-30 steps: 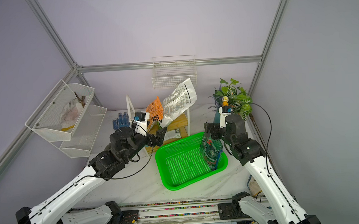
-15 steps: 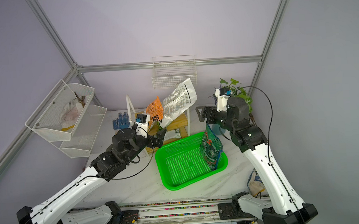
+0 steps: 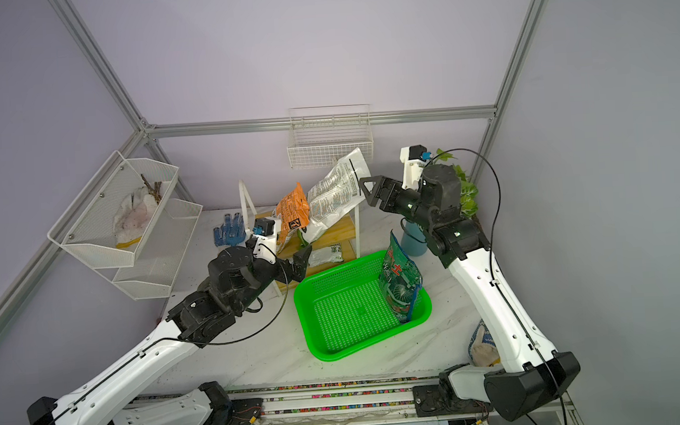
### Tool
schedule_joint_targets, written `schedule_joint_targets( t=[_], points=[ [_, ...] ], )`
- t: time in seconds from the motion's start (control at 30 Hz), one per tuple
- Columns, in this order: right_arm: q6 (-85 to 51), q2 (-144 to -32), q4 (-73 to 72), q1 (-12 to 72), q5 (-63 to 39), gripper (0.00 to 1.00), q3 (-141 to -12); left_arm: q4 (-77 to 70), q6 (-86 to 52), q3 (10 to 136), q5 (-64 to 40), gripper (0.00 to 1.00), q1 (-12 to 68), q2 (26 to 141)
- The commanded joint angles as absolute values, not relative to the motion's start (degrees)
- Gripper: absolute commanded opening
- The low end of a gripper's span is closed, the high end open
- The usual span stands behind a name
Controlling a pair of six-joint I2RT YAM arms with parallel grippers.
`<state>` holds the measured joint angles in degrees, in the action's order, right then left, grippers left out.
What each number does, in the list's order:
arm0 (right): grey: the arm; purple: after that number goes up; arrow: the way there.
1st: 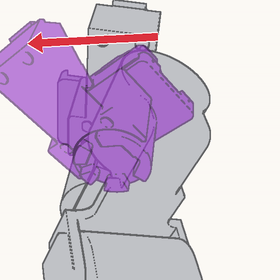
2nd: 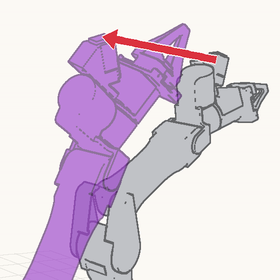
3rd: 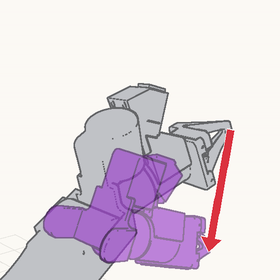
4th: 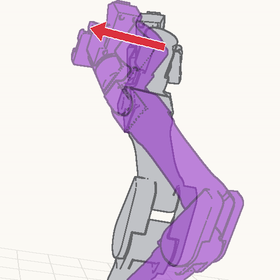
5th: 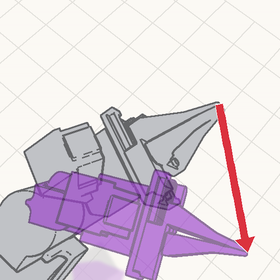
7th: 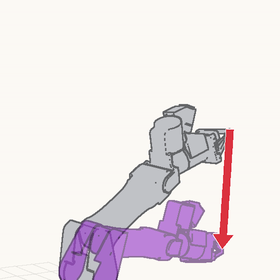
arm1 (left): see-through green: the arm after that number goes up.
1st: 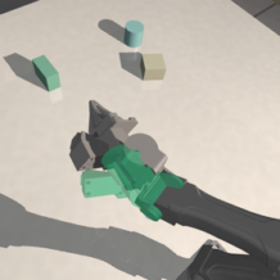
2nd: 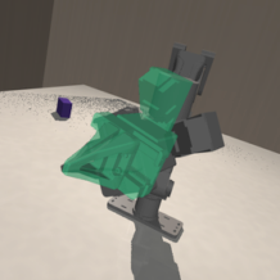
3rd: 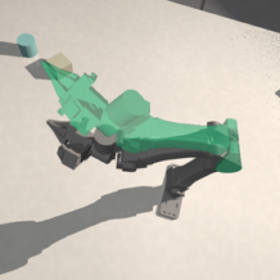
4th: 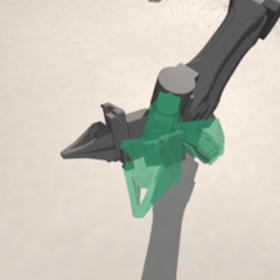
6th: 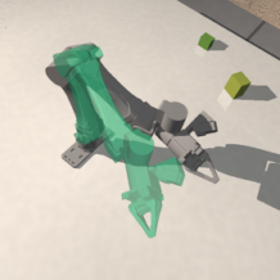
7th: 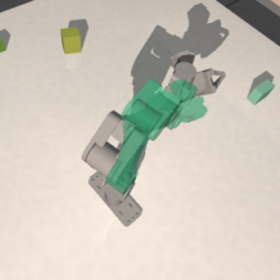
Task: Take down the fertilizer bag from the shelf
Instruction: Pick up the fertilizer bag from the shelf.
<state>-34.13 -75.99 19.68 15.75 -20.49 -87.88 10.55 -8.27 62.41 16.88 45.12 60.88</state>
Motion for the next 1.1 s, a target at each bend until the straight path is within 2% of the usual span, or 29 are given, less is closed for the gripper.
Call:
schedule_joint_targets(
  t=[0.0,0.4,0.57,0.6,0.77,0.93,0.97,1.07],
  points=[
    [-37.34,-76.87,15.44,15.57,-20.1,0.82,-88.35,12.41,-7.21,60.02,18.0,1.0,45.41,60.03],
    [-42.69,-81.15,10.02,15.56,-21.64,0.77,-87.07,13.26,-6.59,59.97,18.93,1.0,45.44,59.16],
    [-44.61,-83.04,7.99,15.75,-24.26,0.68,-87.25,13.78,-6.37,59.7,19.53,1.0,45.44,58.44],
    [-44.95,-83.47,7.58,15.82,-25.02,0.6,-87.27,13.78,-6.33,59.57,19.61,1.0,45.44,58.3],
    [-45.53,-84.83,6.42,16.35,-26.65,0.42,-87.96,13.99,-6.1,59.17,20.15,1.0,45.44,57.61],
    [-44.74,-84.74,6.77,16.61,-26.24,0.03,-88.81,14.34,-6.26,58.73,20.53,1.0,45.44,57.04],
    [-44.49,-84.64,6.94,16.64,-26.1,0.0,-88.94,14.32,-6.24,58.65,20.52,1.0,45.4,56.88],
    [-43.98,-84.56,7.04,16.77,-26.3,0.0,-89.63,14.33,-6.25,58.45,20.59,1.0,45.44,56.69]
  ],
)
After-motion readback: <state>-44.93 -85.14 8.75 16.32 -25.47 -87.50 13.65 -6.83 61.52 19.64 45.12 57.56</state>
